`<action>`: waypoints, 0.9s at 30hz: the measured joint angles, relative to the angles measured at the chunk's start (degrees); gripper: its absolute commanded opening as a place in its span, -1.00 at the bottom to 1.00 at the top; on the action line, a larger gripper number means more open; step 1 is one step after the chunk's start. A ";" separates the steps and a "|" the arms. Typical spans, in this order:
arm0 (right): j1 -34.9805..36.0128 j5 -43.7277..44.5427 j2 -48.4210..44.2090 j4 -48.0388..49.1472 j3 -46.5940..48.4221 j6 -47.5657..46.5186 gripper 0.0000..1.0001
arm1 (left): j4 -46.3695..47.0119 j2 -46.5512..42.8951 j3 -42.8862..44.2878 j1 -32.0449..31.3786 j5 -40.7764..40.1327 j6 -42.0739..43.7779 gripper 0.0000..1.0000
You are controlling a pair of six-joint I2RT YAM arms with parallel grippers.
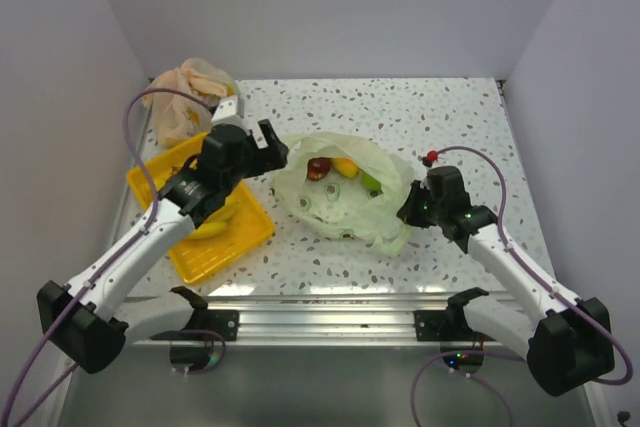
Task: Untie the knot of the plastic bag and take out the fruit
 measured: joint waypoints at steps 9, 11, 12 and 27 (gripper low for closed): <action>0.00 -0.17 0.35 0.24 0.00 0.07 -1.00 | 1.92 17.88 10.36 -22.01 -8.39 -3.41 0.68; 0.00 -0.33 0.33 0.39 0.00 0.26 -1.00 | 2.49 22.51 10.93 -23.39 -9.27 -3.98 0.63; 0.00 -0.46 0.33 0.44 0.00 0.35 -1.00 | 2.69 24.52 11.04 -23.76 -9.84 -4.31 0.61; 0.00 -3.06 0.22 2.25 -0.11 1.20 -1.00 | 5.27 41.86 12.92 -23.65 -23.74 -4.68 0.21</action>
